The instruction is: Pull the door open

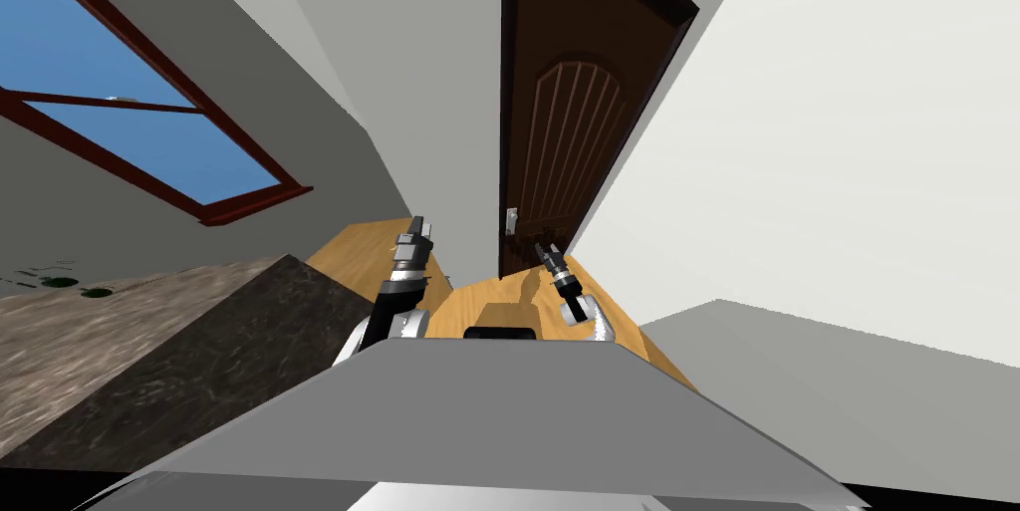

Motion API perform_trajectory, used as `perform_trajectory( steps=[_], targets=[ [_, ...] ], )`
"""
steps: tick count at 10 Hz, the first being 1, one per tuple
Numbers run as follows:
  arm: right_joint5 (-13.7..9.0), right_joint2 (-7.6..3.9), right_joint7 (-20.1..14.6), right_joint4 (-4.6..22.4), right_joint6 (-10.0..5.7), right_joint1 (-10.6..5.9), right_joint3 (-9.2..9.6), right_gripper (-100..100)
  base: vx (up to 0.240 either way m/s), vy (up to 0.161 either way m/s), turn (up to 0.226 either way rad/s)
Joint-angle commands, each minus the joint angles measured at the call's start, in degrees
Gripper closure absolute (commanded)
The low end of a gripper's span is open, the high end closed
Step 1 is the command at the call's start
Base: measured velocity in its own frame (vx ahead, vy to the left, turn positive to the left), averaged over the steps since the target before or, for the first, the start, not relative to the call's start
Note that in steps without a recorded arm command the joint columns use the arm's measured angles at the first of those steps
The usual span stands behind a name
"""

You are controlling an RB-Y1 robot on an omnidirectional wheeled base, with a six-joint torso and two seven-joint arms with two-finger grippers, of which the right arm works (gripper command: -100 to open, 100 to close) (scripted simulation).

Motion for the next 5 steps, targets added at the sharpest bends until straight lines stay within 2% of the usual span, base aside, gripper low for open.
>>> perform_trajectory(
  steps=[1,3,5],
  targets=[
    [2.2,-0.11,1.8,1.7,-0.26,-0.6,0.16,-100,0.145,0.092,-0.067],
    [4.6,-0.23,3.8,4.4,-0.77,-1.78,0.11,-100,0.209,0.108,-0.057],
    [6.9,-0.32,5.7,6.8,-1.23,-2.85,0.06,-100,0.177,0.066,-0.047]
  ],
)
